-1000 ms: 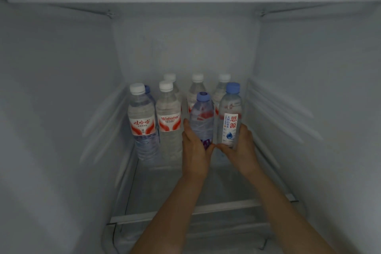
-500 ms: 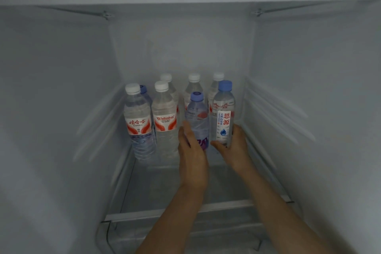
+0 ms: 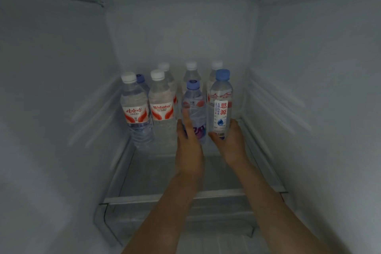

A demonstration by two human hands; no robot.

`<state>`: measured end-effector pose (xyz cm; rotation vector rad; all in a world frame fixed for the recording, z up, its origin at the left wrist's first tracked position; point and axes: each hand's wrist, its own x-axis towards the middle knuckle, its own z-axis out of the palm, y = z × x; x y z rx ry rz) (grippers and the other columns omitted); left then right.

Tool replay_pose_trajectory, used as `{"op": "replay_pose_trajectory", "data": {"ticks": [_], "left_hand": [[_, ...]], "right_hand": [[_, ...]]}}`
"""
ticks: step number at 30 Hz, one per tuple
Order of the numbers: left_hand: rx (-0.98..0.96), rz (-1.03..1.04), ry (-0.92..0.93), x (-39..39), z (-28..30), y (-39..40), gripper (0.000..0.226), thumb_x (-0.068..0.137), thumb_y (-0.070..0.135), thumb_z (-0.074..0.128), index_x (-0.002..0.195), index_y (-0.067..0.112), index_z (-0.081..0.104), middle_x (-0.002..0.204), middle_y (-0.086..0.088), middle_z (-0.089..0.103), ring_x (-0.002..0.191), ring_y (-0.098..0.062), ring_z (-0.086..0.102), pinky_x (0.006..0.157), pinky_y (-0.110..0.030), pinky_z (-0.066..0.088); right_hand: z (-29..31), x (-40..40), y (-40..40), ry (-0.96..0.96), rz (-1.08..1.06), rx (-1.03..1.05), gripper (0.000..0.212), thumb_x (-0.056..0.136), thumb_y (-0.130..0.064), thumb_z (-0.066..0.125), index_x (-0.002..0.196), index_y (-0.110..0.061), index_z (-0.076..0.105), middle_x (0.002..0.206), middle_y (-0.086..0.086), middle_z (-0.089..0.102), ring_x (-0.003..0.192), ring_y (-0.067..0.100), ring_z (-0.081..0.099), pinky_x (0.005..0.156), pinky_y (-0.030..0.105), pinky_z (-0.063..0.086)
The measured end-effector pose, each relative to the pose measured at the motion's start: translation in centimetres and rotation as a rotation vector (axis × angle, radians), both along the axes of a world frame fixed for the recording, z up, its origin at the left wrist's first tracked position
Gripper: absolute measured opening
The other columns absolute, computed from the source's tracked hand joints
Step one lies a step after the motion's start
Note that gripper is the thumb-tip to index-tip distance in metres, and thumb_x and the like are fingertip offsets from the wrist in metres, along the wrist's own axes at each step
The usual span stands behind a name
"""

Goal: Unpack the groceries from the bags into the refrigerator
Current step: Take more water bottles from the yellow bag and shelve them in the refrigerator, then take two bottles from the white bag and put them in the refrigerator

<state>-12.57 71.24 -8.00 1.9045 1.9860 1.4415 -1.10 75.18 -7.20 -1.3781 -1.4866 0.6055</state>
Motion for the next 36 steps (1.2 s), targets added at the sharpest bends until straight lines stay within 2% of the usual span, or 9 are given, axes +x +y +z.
{"op": "replay_pose_trajectory", "data": {"ticks": [3,6,9,13,18,22,26,32,36], "left_hand": [[-0.055,-0.061,-0.049,-0.4,-0.3,-1.2,0.100,0.085,-0.007,0.061,0.154,0.022,-0.005,0.158,-0.015,0.017,0.136,-0.031,0.039,0.102,-0.038,0.046],[-0.070,-0.080,-0.095,-0.5,0.1,-3.7,0.080,0.085,-0.008,0.059,0.152,0.013,0.021,0.143,-0.017,0.045,0.124,-0.028,0.051,0.094,-0.023,0.041],[-0.005,-0.080,-0.074,-0.9,1.0,-6.6,0.054,0.087,0.001,0.059,0.137,0.013,0.045,0.114,-0.014,0.065,0.100,-0.026,0.063,0.081,-0.033,0.052],[0.048,-0.194,-0.100,-1.1,1.5,-11.7,0.037,0.088,0.007,0.060,0.123,0.018,0.055,0.102,-0.002,0.068,0.094,-0.019,0.064,0.080,-0.034,0.052],[0.001,-0.338,-0.148,-2.2,0.3,-19.4,0.030,0.088,0.008,0.059,0.116,0.021,0.060,0.099,0.004,0.069,0.095,-0.015,0.062,0.077,-0.017,0.040],[-0.012,-0.430,-0.110,-2.9,-1.7,-25.9,0.028,0.088,0.011,0.058,0.114,0.021,0.060,0.092,0.008,0.069,0.088,-0.011,0.062,0.076,-0.022,0.046],[-0.151,-0.573,-0.096,-2.6,-4.3,-32.4,0.024,0.090,0.011,0.058,0.110,0.024,0.061,0.087,0.012,0.069,0.087,-0.004,0.062,0.078,-0.008,0.044],[-0.323,-0.726,-0.057,-0.8,-9.5,-41.8,0.022,0.091,0.013,0.062,0.108,0.027,0.062,0.087,0.014,0.068,0.085,-0.001,0.064,0.079,-0.009,0.048],[-0.436,-0.852,0.004,2.2,-11.7,-46.9,0.021,0.092,0.013,0.061,0.107,0.027,0.062,0.085,0.013,0.069,0.084,-0.001,0.065,0.080,-0.010,0.050]], "right_hand": [[0.2,0.1,-0.6,-0.048,0.009,-0.059,0.060,0.082,-0.014,0.071,0.134,-0.005,0.042,0.126,0.016,0.053,0.112,0.029,0.056,0.082,0.022,0.041],[1.4,0.3,-3.7,-0.052,-0.005,-0.102,0.071,0.090,-0.019,0.065,0.147,-0.004,0.025,0.144,0.015,0.038,0.130,0.026,0.041,0.090,0.015,0.028],[2.5,0.7,-8.2,-0.019,-0.025,-0.021,0.065,0.090,-0.013,0.063,0.145,-0.004,0.030,0.140,0.013,0.044,0.127,0.023,0.043,0.099,0.021,0.031],[2.6,1.0,-14.7,0.014,-0.102,0.048,0.047,0.089,-0.009,0.061,0.134,-0.008,0.047,0.121,0.007,0.058,0.111,0.019,0.054,0.095,0.032,0.044],[0.7,0.7,-23.7,-0.024,-0.195,0.148,0.039,0.085,-0.004,0.063,0.123,-0.007,0.055,0.107,0.003,0.063,0.102,0.024,0.063,0.092,0.046,0.050],[-2.2,-0.1,-31.5,-0.059,-0.235,0.129,0.038,0.087,-0.008,0.063,0.123,-0.009,0.055,0.111,0.004,0.062,0.101,0.018,0.062,0.092,0.040,0.051],[-5.2,-0.4,-40.0,-0.090,-0.252,0.031,0.037,0.089,-0.012,0.064,0.124,-0.010,0.054,0.113,0.002,0.060,0.104,0.015,0.059,0.093,0.037,0.051],[-9.2,2.0,-51.1,-0.044,-0.384,-0.142,0.033,0.091,-0.017,0.062,0.123,-0.014,0.054,0.111,-0.002,0.061,0.104,0.012,0.060,0.093,0.038,0.052],[-11.4,4.6,-58.1,0.030,-0.514,-0.272,0.029,0.093,-0.022,0.058,0.121,-0.017,0.055,0.111,-0.004,0.064,0.104,0.008,0.061,0.096,0.031,0.051]]}}
